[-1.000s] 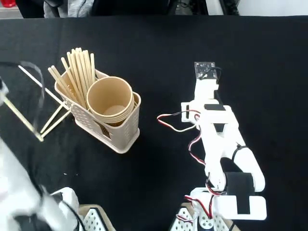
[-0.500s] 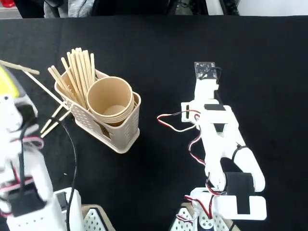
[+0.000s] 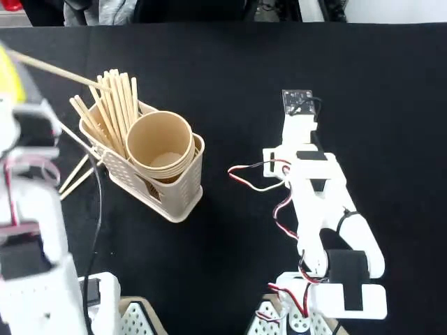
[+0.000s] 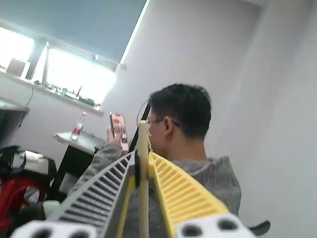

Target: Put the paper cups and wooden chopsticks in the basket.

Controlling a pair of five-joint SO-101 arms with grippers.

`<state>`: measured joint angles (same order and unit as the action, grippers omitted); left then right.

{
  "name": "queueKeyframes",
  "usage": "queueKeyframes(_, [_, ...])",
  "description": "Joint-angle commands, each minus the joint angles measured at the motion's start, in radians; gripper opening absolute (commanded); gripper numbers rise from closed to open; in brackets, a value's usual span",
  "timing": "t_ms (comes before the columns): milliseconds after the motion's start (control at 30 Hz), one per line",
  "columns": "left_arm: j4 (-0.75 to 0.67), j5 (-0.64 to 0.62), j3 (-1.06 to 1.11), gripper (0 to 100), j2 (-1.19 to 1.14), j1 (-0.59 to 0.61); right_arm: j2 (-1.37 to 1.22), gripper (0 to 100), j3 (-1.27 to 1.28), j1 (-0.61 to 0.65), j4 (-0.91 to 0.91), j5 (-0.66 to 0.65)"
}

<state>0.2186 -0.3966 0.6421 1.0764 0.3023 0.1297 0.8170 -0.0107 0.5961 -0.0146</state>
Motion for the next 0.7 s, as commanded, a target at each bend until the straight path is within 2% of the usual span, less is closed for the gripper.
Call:
queueKeyframes(0, [0.005, 0.018, -0.045, 3, -0.152, -0.048, 0.022, 1.5, -0.005, 0.012, -0.02, 0.002])
queueKeyframes(133, [0.005, 0.216, -0.047, 3, -0.201, -0.088, 0.022, 1.5, -0.005, 0.012, -0.02, 0.002])
queueKeyframes(233, [0.005, 0.299, -0.038, 3, -0.212, -0.13, 0.022, 1.5, -0.005, 0.012, -0.02, 0.002])
queueKeyframes(533, [0.012, 0.305, -0.001, 4, -0.213, -0.17, 0.022, 1.5, -0.005, 0.012, -0.02, 0.002])
queueKeyframes(667, [0.121, 0.252, -0.022, 18, -0.213, -0.165, 0.022, 1.5, -0.005, 0.012, -0.02, 0.002])
